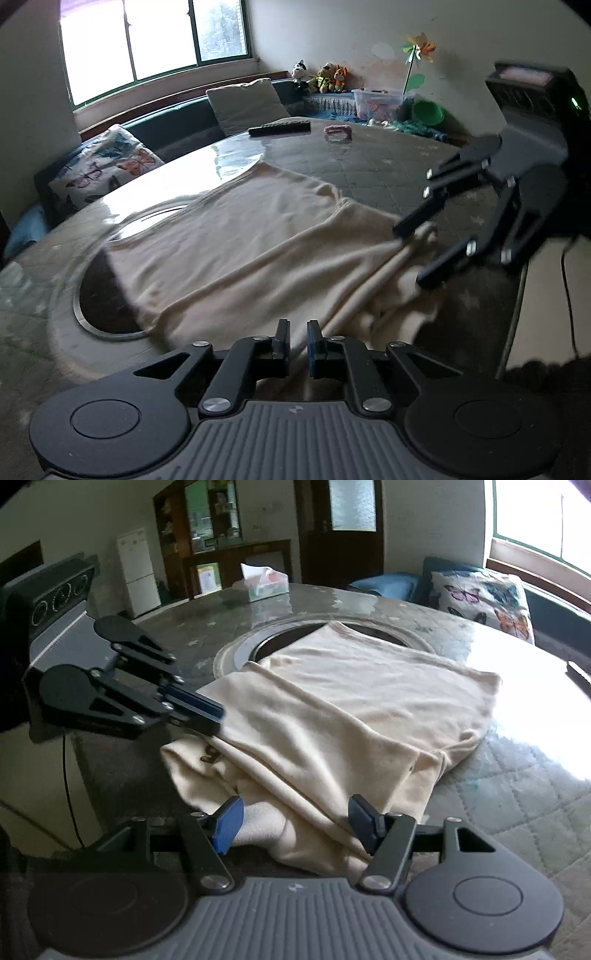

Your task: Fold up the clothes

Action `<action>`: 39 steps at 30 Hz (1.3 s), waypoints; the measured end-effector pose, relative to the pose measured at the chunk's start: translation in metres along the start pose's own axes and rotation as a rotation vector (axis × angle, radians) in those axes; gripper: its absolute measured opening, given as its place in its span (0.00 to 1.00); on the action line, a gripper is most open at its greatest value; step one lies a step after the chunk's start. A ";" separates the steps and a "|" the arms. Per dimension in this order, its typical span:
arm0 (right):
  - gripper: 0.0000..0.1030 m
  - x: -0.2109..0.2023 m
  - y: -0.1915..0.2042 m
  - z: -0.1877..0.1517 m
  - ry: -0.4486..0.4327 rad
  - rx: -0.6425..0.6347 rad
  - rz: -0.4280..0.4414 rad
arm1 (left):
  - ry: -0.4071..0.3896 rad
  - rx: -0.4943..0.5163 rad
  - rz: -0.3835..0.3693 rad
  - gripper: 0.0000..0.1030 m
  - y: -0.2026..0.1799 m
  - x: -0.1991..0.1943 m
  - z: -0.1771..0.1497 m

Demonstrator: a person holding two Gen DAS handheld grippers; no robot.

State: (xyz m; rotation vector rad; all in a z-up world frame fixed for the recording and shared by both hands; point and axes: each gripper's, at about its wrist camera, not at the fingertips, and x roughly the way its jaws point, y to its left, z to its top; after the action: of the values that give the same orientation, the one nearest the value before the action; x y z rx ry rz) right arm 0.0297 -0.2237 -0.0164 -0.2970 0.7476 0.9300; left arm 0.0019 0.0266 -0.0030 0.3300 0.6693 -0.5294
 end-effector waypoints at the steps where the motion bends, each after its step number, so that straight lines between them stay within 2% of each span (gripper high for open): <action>1: 0.68 -0.002 -0.001 0.001 -0.006 -0.005 -0.004 | 0.004 0.003 0.010 0.13 0.001 -0.005 -0.003; 2: 0.72 -0.002 -0.002 0.002 -0.010 -0.004 -0.012 | 0.008 0.005 0.020 0.15 0.002 -0.009 -0.006; 6: 0.73 0.003 -0.009 -0.003 0.012 0.022 -0.017 | 0.037 0.030 0.068 0.23 0.003 -0.024 -0.020; 10: 0.73 -0.006 -0.008 -0.003 0.013 0.011 -0.031 | 0.047 0.113 0.104 0.38 -0.005 -0.031 -0.032; 13: 0.76 -0.012 -0.002 -0.003 0.020 -0.041 -0.052 | 0.021 0.176 0.113 0.46 -0.015 -0.028 -0.035; 19: 0.78 -0.014 0.018 -0.010 0.069 -0.216 -0.085 | -0.014 0.315 0.110 0.46 -0.041 -0.012 -0.037; 22: 0.80 -0.011 0.026 -0.015 0.070 -0.288 -0.112 | -0.043 0.332 0.102 0.46 -0.047 -0.005 -0.034; 24: 0.80 -0.010 0.030 -0.017 0.062 -0.321 -0.120 | -0.057 0.318 0.085 0.34 -0.046 -0.001 -0.030; 25: 0.80 -0.009 0.032 -0.018 0.054 -0.336 -0.121 | -0.058 0.299 0.074 0.17 -0.045 0.000 -0.027; 26: 0.80 -0.008 0.033 -0.018 0.047 -0.349 -0.120 | -0.062 0.273 0.064 0.11 -0.041 0.001 -0.023; 31: 0.79 -0.002 0.037 -0.015 0.012 -0.398 -0.116 | -0.099 0.077 0.034 0.09 -0.009 -0.001 0.004; 33: 0.75 0.004 0.034 -0.013 0.006 -0.394 -0.119 | -0.103 0.024 0.028 0.08 0.002 0.001 0.011; 36: 0.60 0.012 0.026 -0.009 -0.002 -0.359 -0.129 | -0.102 -0.016 0.027 0.08 0.013 0.008 0.016; 39: 0.34 0.015 0.016 -0.004 -0.012 -0.295 -0.134 | -0.092 -0.036 0.029 0.09 0.016 0.013 0.016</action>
State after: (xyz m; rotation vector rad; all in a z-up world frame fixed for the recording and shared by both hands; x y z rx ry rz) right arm 0.0205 -0.2069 -0.0284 -0.5928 0.5709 0.9132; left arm 0.0276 0.0283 0.0020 0.2797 0.5837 -0.5008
